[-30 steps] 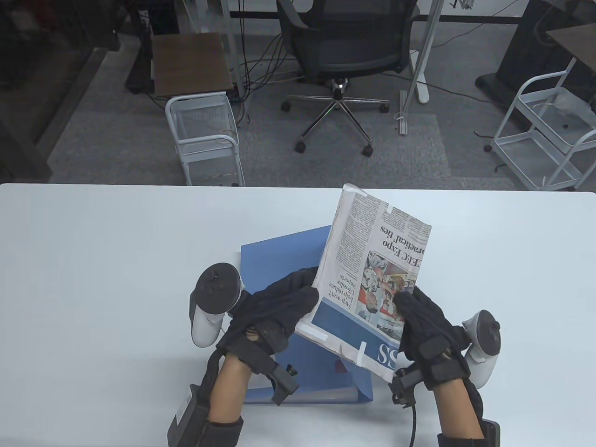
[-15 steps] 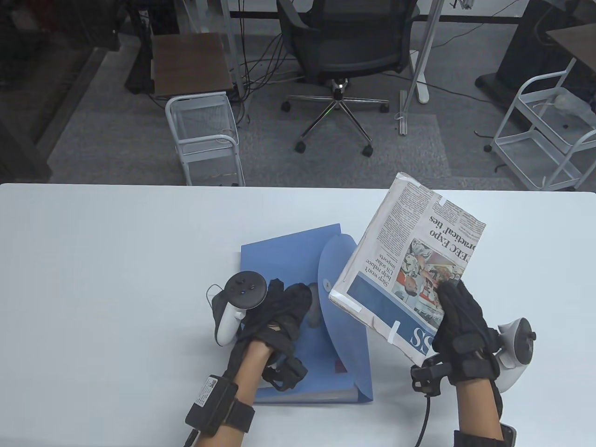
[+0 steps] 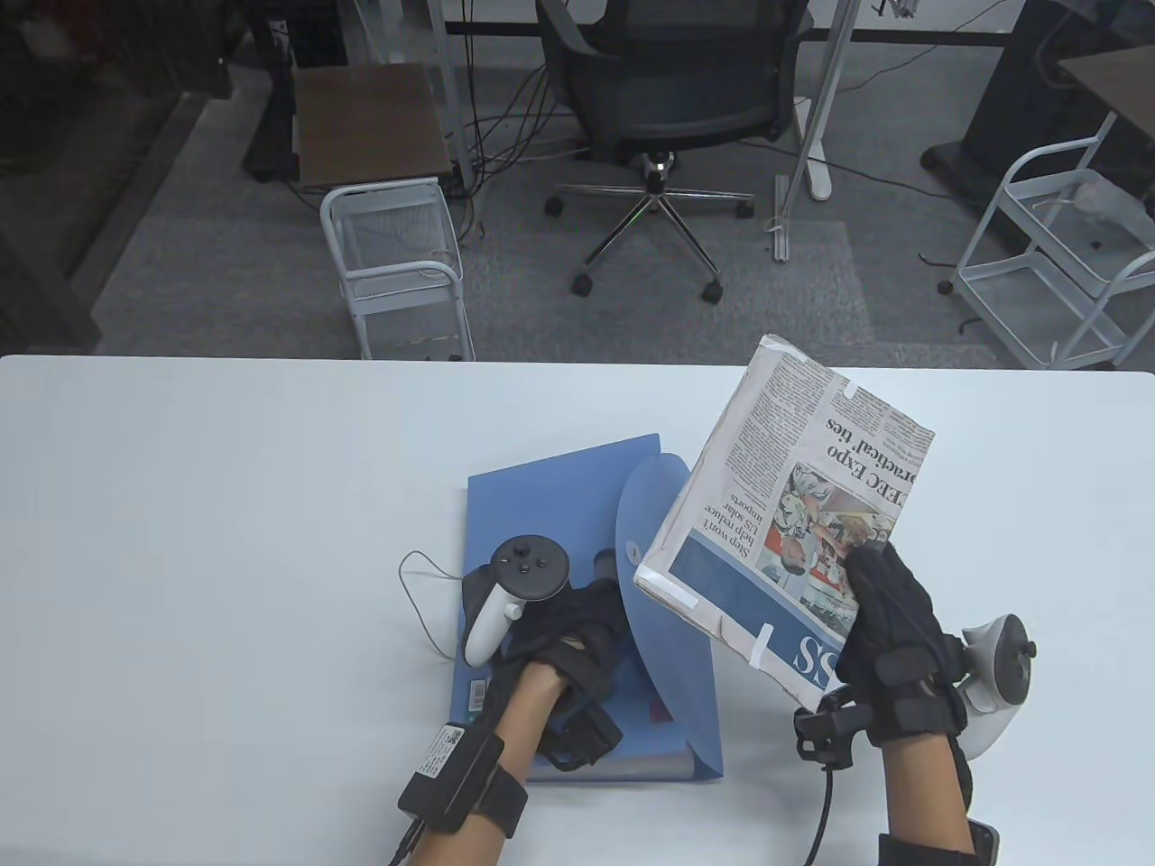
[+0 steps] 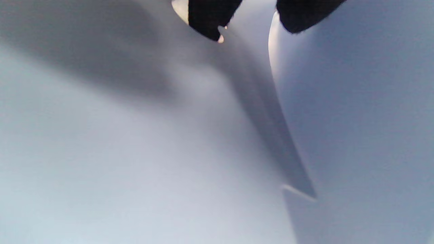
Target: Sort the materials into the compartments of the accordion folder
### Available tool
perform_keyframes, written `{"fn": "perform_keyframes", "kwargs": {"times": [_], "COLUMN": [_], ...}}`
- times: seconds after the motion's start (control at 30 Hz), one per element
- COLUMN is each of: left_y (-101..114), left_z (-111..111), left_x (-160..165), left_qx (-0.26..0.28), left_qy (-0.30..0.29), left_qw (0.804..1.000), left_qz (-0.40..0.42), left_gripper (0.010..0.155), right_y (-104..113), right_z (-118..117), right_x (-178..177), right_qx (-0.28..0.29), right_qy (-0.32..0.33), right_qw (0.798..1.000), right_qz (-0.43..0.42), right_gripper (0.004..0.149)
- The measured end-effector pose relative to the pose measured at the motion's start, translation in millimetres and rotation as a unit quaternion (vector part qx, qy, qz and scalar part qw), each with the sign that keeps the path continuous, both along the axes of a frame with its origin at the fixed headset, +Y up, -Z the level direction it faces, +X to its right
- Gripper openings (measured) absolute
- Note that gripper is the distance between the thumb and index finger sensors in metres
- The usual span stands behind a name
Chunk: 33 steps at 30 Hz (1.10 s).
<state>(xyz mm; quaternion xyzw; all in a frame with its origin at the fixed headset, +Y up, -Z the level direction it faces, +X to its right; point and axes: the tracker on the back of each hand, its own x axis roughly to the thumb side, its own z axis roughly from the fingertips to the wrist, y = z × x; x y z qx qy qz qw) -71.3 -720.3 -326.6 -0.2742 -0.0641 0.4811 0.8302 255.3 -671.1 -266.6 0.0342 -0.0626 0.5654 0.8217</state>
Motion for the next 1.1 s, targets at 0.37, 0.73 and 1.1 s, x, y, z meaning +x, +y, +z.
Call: {"fn": "perform_keyframes", "kwargs": {"times": [0.37,0.73,1.1], "left_y": [9.2,23.3,18.9], "left_z": [-0.7,2.7,3.3], "left_x": [-30.1,-68.2,-100.5], "left_qx": [-0.019,-0.013,0.000], "left_qy": [0.035,0.022,0.043], "left_qw": [0.985,0.968,0.932], "left_qz": [0.166,0.250,0.359], "left_gripper": [0.065,0.077,0.073], "right_y": [-3.0,16.2,72.2], "right_z": [-1.0,1.5,-7.1], "right_x": [-1.9,-4.6,-22.9], "right_qx": [-0.006,0.004,0.024], "right_qy": [0.002,-0.034,-0.054], "right_qw": [1.000,0.997,0.969], "right_qz": [0.013,0.072,0.239], "right_gripper": [0.046,0.048,0.049]}}
